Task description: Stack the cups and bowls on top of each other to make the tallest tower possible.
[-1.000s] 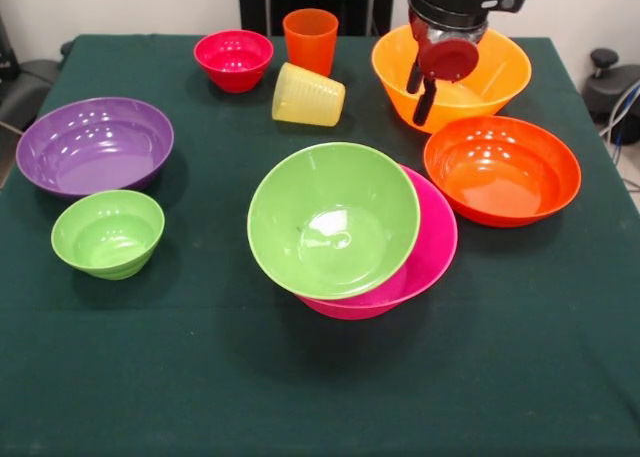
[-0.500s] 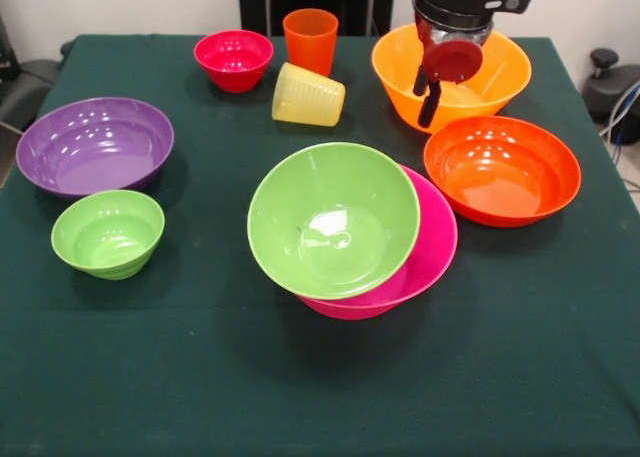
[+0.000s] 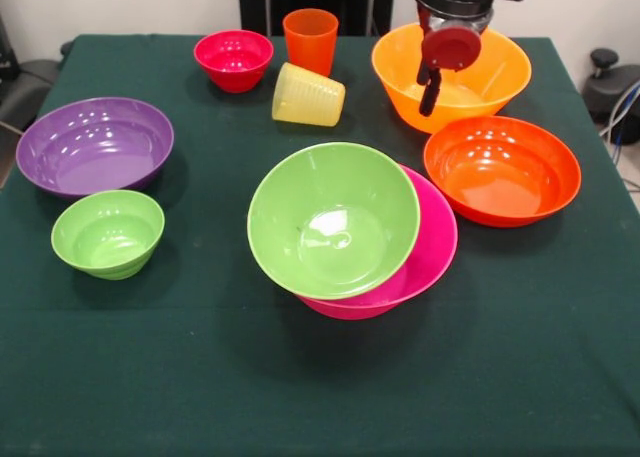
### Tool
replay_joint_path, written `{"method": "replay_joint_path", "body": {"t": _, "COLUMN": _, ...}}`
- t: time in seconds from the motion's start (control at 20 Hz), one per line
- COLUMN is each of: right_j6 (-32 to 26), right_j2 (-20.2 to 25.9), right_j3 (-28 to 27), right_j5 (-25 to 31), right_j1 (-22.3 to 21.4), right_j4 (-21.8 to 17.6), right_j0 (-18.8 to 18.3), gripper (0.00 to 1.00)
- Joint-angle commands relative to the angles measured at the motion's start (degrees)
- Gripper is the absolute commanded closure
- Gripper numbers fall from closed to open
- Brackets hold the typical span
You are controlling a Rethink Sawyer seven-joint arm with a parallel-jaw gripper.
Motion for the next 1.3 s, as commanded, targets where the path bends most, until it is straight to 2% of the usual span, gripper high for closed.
{"method": "replay_joint_path", "body": {"t": 0.05, "right_j6": 13.7, "right_j2": 3.5, "right_j3": 5.0, "right_j5": -1.1, "right_j1": -1.2, "right_j4": 2.2, "right_j0": 1.7, "gripper": 0.00}}
{"method": "replay_joint_path", "body": {"t": 0.8, "right_j6": 17.4, "right_j2": 2.9, "right_j3": 7.4, "right_j5": -1.8, "right_j1": -1.2, "right_j4": 5.5, "right_j0": 6.0, "gripper": 0.00}}
{"method": "replay_joint_path", "body": {"t": 1.05, "right_j6": 17.8, "right_j2": 3.7, "right_j3": 9.9, "right_j5": -5.1, "right_j1": -1.2, "right_j4": 7.1, "right_j0": 8.5, "gripper": 0.00}}
{"method": "replay_joint_path", "body": {"t": 1.3, "right_j6": 14.2, "right_j2": 7.0, "right_j3": 13.1, "right_j5": -10.1, "right_j1": -2.5, "right_j4": 9.1, "right_j0": 6.5, "gripper": 0.00}}
